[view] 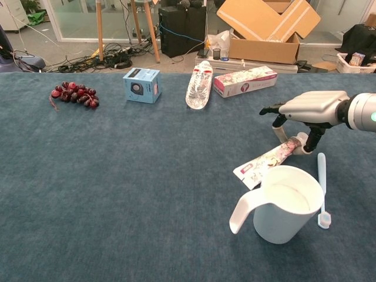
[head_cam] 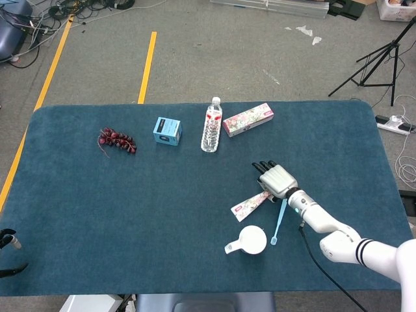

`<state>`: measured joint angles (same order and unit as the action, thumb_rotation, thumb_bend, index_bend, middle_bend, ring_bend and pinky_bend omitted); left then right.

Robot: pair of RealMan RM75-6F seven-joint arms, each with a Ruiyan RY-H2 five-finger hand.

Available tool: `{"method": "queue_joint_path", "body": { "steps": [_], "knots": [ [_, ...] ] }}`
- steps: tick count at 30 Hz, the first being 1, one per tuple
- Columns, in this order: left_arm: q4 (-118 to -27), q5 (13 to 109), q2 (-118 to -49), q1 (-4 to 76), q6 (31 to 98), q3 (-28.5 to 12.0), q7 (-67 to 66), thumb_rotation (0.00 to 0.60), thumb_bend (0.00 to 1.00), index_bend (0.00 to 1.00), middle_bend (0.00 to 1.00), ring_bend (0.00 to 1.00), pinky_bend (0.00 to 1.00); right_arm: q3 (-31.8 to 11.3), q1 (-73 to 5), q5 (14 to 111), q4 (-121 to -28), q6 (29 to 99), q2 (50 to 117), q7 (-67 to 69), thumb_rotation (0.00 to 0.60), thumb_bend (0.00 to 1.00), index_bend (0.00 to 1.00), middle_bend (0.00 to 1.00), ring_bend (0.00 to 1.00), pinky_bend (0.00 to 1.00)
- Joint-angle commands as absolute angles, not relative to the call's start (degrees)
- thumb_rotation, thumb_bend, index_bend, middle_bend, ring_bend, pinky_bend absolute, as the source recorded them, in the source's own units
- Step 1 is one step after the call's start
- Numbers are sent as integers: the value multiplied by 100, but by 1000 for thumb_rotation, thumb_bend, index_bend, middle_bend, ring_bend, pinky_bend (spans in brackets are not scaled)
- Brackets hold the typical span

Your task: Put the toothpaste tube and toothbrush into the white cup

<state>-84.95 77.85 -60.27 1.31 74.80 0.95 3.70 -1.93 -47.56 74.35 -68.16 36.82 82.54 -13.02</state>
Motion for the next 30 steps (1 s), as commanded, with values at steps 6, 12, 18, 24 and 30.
{"method": "queue_joint_path", "body": {
  "steps": [6, 12, 18, 24, 30],
  "knots": [
    [-8504, 7773, -6028, 125, 7490, 89, 362, 600, 0, 489, 268, 206, 291, -211, -4704, 7498, -6854, 3793, 8218, -1133, 600, 288, 631, 16, 0, 138],
    [-8508, 7778, -6028, 118, 7506, 89, 362, 600, 0, 489, 268, 206, 291, -295, -4651, 7604, -7209, 3936, 7934, -743, 600, 288, 638, 17, 0, 138],
    [-8527, 7777, -6030, 114, 7517, 89, 328, 600, 0, 489, 268, 206, 291, -414, -4600, 7764, -7841, 4133, 7455, -281, 600, 288, 638, 19, 0, 138],
    [-8539, 7767, -6033, 113, 7521, 84, 304, 600, 0, 489, 268, 206, 291, -478, -4513, 8059, -8541, 4398, 6925, 240, 600, 295, 648, 29, 0, 138],
    [-8546, 7755, -6041, 114, 7515, 83, 277, 600, 0, 489, 268, 206, 291, -488, -4410, 8411, -9182, 4707, 6398, 591, 600, 296, 648, 29, 0, 138]
  ]
}}
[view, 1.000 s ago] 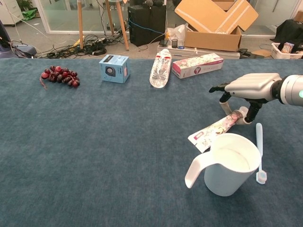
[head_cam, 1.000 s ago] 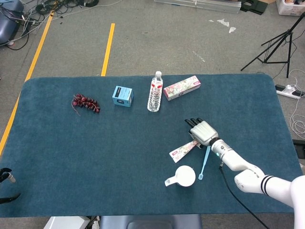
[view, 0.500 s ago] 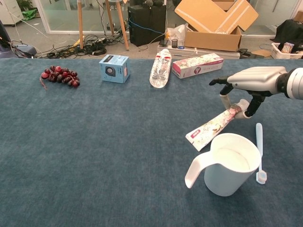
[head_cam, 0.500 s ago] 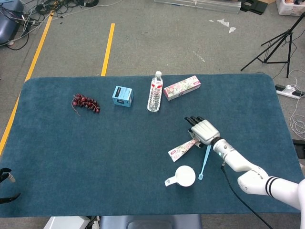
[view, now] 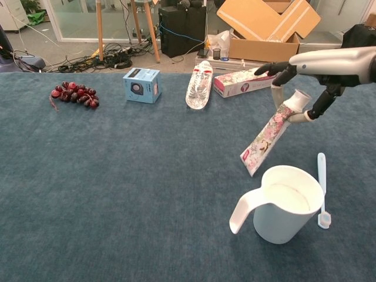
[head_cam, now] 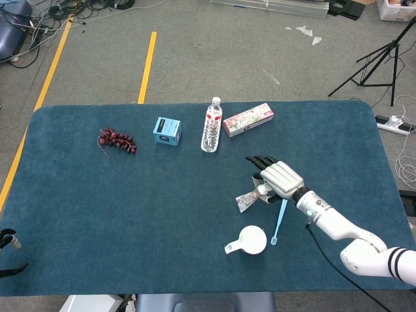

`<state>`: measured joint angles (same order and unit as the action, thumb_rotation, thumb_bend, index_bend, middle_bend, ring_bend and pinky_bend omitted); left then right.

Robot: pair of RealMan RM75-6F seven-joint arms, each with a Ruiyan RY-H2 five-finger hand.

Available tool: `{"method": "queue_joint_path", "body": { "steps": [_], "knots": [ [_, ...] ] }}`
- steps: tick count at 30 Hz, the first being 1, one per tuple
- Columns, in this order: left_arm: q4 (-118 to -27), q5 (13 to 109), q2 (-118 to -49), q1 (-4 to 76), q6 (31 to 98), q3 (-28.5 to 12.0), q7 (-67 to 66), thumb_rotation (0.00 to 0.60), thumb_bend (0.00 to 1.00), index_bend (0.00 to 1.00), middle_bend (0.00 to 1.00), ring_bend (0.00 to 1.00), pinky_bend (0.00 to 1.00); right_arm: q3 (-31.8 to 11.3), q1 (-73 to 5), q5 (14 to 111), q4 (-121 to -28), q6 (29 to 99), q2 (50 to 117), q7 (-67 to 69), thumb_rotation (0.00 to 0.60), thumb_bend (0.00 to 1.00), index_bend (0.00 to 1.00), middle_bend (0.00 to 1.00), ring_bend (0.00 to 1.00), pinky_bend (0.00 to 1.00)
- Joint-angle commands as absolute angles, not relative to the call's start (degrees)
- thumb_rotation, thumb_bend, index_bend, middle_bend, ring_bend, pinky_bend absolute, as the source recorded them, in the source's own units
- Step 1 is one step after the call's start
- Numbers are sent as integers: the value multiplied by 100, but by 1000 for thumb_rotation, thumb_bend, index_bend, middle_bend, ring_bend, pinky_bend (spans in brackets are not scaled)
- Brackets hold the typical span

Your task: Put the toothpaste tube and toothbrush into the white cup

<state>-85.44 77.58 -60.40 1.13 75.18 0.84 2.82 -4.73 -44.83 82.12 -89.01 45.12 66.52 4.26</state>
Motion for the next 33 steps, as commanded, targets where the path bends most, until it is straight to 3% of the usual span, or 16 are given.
{"method": "queue_joint_path", "body": {
  "steps": [1, 19, 25, 33],
  "knots": [
    [-8548, 7752, -6042, 113, 7515, 83, 274, 600, 0, 489, 268, 206, 291, -490, -4383, 8477, -9292, 4784, 6303, 622, 600, 296, 648, 29, 0, 138],
    [-8565, 7730, -6058, 115, 7513, 77, 213, 600, 0, 489, 268, 206, 291, -427, -3868, 9315, -11102, 5656, 4334, 1288, 600, 296, 648, 29, 0, 138],
    [-8564, 7725, -6072, 126, 7493, 78, 186, 600, 0, 489, 268, 206, 291, -313, -3749, 9669, -11680, 5610, 3513, 1581, 600, 297, 648, 29, 0, 138],
    [-8566, 7718, -6088, 133, 7478, 83, 146, 600, 0, 489, 268, 206, 291, -171, -3684, 10238, -12075, 5470, 2895, 2159, 600, 297, 648, 29, 0, 138]
  ]
}}
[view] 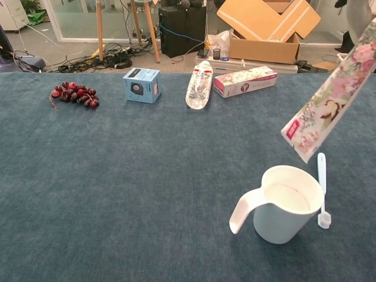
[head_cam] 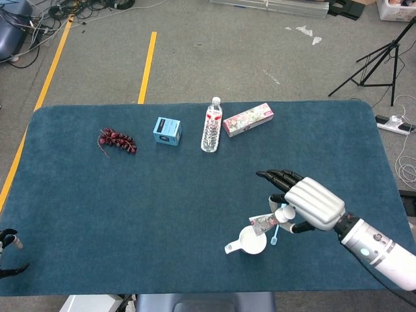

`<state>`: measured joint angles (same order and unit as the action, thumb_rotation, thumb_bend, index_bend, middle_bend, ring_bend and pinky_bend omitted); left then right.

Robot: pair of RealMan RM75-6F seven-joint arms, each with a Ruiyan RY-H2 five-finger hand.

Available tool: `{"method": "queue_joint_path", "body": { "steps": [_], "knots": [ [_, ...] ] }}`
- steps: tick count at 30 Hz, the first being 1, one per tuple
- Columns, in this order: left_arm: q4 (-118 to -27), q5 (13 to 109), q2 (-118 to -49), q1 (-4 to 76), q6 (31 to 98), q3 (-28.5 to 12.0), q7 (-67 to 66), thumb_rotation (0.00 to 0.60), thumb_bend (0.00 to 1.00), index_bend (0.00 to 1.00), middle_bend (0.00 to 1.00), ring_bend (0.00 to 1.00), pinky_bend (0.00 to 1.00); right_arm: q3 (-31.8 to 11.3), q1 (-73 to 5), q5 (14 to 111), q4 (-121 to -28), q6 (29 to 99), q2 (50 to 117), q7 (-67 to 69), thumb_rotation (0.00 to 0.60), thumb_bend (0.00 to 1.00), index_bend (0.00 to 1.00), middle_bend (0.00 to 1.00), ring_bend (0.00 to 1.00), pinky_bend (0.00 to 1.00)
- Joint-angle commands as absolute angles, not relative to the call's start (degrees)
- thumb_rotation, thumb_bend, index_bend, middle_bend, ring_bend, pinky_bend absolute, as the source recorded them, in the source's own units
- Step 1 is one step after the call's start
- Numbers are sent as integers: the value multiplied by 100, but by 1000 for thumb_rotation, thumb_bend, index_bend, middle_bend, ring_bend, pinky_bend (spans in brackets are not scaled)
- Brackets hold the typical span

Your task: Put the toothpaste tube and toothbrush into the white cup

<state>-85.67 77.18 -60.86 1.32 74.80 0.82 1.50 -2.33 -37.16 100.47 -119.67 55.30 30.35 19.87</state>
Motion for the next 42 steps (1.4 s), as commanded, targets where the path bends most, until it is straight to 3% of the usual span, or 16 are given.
{"method": "queue_joint_path", "body": {
  "steps": [1, 42],
  "knots": [
    [-8566, 7718, -6089, 133, 7478, 84, 144, 600, 0, 489, 268, 206, 291, -164, -3682, 10284, -12087, 5450, 2865, 2191, 600, 297, 648, 29, 0, 138],
    [-8585, 7785, -6065, 101, 7543, 107, 195, 600, 0, 489, 268, 206, 292, -475, -3994, 9634, -12000, 4370, 3617, 1404, 600, 297, 648, 29, 0, 138]
  ]
}}
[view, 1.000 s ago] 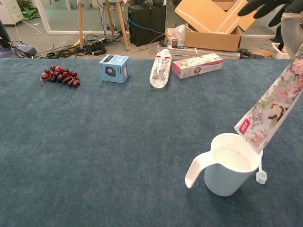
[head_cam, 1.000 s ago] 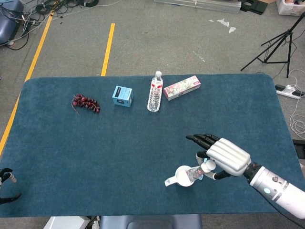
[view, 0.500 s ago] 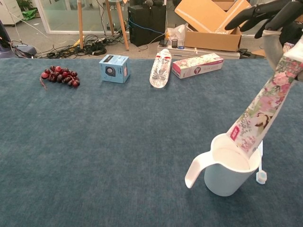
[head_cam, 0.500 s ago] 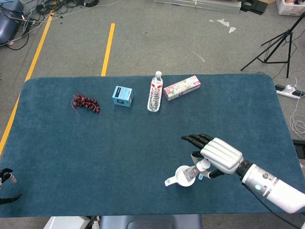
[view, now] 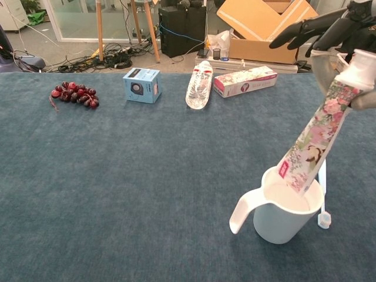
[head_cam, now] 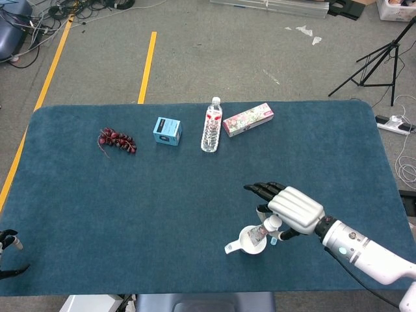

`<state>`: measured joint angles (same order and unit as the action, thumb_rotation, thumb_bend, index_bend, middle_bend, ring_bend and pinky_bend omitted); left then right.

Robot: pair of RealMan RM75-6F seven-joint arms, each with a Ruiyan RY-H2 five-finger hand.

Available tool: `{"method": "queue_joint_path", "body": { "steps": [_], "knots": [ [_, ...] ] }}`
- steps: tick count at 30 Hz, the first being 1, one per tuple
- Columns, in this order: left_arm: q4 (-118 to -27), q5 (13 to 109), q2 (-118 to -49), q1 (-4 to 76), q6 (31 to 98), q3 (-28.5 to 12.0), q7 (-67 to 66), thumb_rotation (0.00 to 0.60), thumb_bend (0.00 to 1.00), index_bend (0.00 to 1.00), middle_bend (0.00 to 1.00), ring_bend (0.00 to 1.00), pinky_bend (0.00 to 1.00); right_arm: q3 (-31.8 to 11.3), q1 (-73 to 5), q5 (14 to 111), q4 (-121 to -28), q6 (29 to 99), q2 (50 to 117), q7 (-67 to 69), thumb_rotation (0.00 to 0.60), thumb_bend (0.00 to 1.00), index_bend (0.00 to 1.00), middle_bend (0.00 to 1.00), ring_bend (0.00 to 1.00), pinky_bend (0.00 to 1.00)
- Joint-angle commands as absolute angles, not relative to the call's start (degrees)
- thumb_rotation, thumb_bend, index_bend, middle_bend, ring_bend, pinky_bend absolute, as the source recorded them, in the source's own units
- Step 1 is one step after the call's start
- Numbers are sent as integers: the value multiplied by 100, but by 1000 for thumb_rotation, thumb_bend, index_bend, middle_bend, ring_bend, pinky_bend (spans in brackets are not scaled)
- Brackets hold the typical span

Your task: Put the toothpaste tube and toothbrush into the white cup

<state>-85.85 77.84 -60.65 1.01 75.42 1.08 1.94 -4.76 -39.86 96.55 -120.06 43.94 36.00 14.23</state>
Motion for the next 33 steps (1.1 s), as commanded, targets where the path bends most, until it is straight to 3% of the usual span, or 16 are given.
{"method": "queue_joint_path", "body": {
  "steps": [1, 15, 33],
  "knots": [
    [-8586, 7785, -6065, 100, 7545, 107, 195, 600, 0, 489, 268, 206, 292, -475, -3999, 9622, -11995, 4355, 3626, 1390, 600, 297, 648, 29, 0, 138],
    [-8590, 7792, -6061, 98, 7551, 108, 203, 600, 0, 489, 268, 206, 292, -464, -4120, 9418, -11865, 4053, 3889, 1192, 600, 297, 648, 29, 0, 138],
    [-8592, 7795, -6033, 86, 7572, 100, 259, 600, 0, 489, 268, 206, 293, -398, -4404, 9054, -11317, 3626, 4820, 850, 600, 296, 647, 29, 0, 138]
  ]
}}
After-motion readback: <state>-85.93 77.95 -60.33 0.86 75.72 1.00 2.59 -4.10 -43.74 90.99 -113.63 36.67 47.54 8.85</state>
